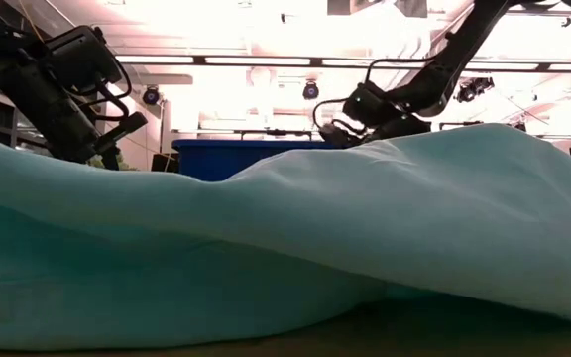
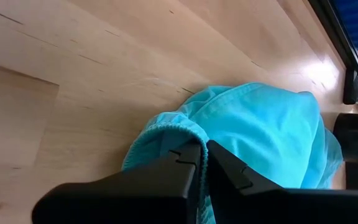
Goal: Fold laundry
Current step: Fold the light blue shorts
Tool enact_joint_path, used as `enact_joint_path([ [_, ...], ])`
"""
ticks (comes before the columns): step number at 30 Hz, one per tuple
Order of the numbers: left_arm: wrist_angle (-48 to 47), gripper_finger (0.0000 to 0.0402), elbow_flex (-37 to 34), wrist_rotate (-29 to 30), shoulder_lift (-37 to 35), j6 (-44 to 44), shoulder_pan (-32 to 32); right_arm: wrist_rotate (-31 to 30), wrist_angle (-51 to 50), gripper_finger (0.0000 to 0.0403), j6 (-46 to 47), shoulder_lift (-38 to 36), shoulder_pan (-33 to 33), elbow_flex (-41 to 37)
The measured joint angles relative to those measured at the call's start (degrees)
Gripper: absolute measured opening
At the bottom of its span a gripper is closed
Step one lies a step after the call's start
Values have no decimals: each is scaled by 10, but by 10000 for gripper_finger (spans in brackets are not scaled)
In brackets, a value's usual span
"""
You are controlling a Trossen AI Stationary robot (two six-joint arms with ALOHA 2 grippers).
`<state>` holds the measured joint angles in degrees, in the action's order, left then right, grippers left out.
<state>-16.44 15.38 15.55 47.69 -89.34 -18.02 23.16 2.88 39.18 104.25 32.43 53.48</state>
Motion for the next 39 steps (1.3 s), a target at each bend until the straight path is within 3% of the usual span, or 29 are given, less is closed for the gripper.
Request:
enact_joint_path([
  [6, -1, 0, 0, 0, 0, 0, 0, -33, -97, 155, -44, -3, 19, 0],
  [15, -4, 0, 0, 10, 0, 0, 0, -216, -210, 155, -83, -85, 54, 0],
  [18, -4, 0, 0, 15, 0, 0, 0, -187, -207, 155, -88, -115, 69, 0],
  [24, -4, 0, 0, 16, 0, 21, 0, -68, -256, 155, -55, -132, 76, 0],
  [29, -3, 0, 0, 16, 0, 25, 0, -82, -309, 156, -44, -132, 50, 0],
  [39, -2, 0, 0, 16, 0, 26, 0, -105, -300, 156, 25, -102, 30, 0],
])
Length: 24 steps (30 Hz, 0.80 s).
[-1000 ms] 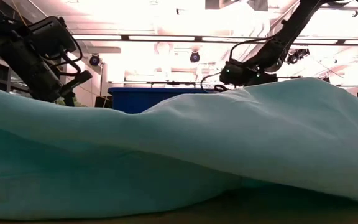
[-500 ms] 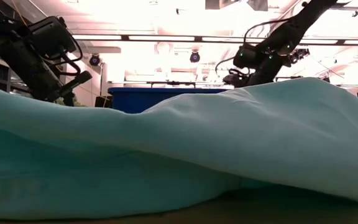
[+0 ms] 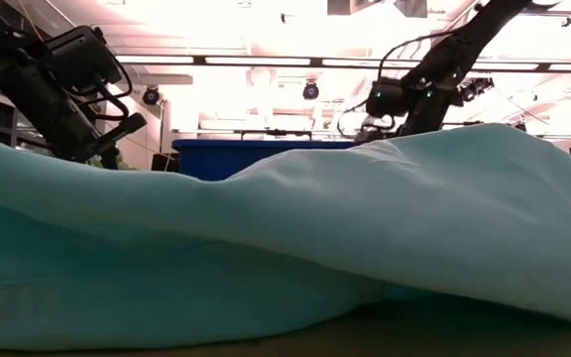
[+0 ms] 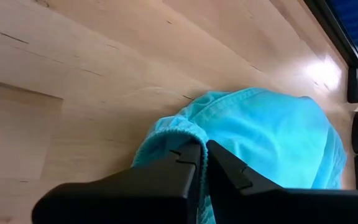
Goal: Fold laundry
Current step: Fold the light blue shorts
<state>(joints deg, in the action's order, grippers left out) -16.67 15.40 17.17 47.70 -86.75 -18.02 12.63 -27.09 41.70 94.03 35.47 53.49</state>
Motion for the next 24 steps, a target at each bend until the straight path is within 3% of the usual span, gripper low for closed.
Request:
enact_joint_path([
  [9, 3, 0, 0, -10, 0, 0, 0, 38, 70, 156, 35, 58, -3, 0],
  [20, 2, 0, 0, -11, 0, 0, 0, 33, 128, 155, 57, 73, -18, 0],
  [24, 2, 0, 0, 1, 0, 0, 0, 30, 126, 120, 60, 73, -18, 0],
])
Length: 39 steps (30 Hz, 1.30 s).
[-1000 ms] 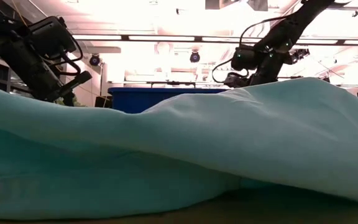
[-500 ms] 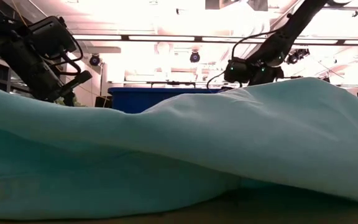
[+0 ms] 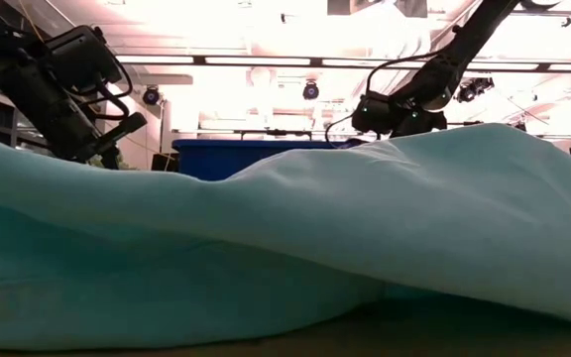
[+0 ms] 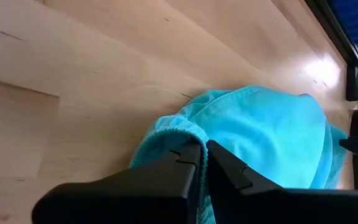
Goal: Fold laundry
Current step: Fold the light blue shorts
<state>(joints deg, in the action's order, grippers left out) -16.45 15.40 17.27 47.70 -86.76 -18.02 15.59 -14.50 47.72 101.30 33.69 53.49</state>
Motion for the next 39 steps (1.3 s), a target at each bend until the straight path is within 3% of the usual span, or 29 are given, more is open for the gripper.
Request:
enact_joint_path([
  [5, 0, 0, 0, 25, 0, 1, -6, -7, -2, 13, -11, 0, -8, 0],
  [11, 24, 0, 0, 24, 0, 22, -28, -11, -11, 2, -15, -8, -19, 0],
  [22, 69, 0, 51, 11, 0, 177, -97, -33, -50, 0, -48, -114, -23, 0],
  [28, 69, 0, 105, -5, 0, 293, -140, -54, -84, 0, -53, -188, -36, 0],
  [35, 68, 0, 183, -11, 0, 511, -154, -98, -109, 0, -65, -279, -72, 0],
  [39, 64, 0, 219, -51, 0, 610, -153, -101, -110, 0, -61, -314, -97, 0],
])
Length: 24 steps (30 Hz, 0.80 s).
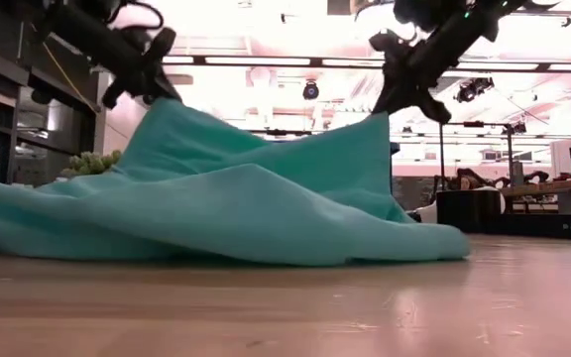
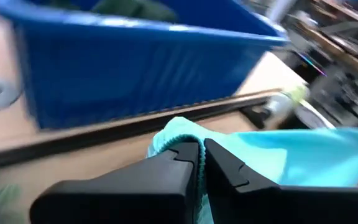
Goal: Fold laundry
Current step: Fold the light blue shorts
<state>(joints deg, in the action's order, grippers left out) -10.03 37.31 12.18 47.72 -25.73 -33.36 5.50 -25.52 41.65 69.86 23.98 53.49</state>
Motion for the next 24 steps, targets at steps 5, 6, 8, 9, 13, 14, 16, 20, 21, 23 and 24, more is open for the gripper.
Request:
enact_joint_path([
  [5, -64, 0, 43, -51, 0, 50, 0, -1, 0, 0, 32, -15, -54, 0],
  [6, -79, 0, 50, -60, 0, 57, 1, -5, 0, 0, 35, -15, -68, 0],
  [8, -111, 0, 63, -78, 0, 72, 4, -21, 0, 0, 46, -15, -96, 0],
  [9, -128, 0, 69, -85, 0, 82, 7, -30, 0, 0, 50, -15, -110, 0],
  [13, -183, 0, 91, -112, 0, 120, 24, -66, 3, 0, 64, -15, -160, 0],
  [14, -197, 0, 96, -116, 0, 129, 29, -72, 8, 0, 65, -15, -171, 0],
  [16, -224, 0, 105, -123, 0, 142, 40, -84, 16, 0, 76, -15, -192, 0],
  [20, -283, 0, 131, -132, 0, 163, 69, -96, 25, 0, 104, -15, -226, 0],
  [21, -299, 0, 138, -133, 0, 168, 77, -99, 27, 0, 110, -15, -235, 0],
  [23, -329, 0, 151, -133, -2, 176, 96, -105, 26, 0, 122, -15, -252, 0],
  [24, -344, 0, 156, -134, -5, 179, 105, -108, 26, 0, 127, -15, -260, 0],
])
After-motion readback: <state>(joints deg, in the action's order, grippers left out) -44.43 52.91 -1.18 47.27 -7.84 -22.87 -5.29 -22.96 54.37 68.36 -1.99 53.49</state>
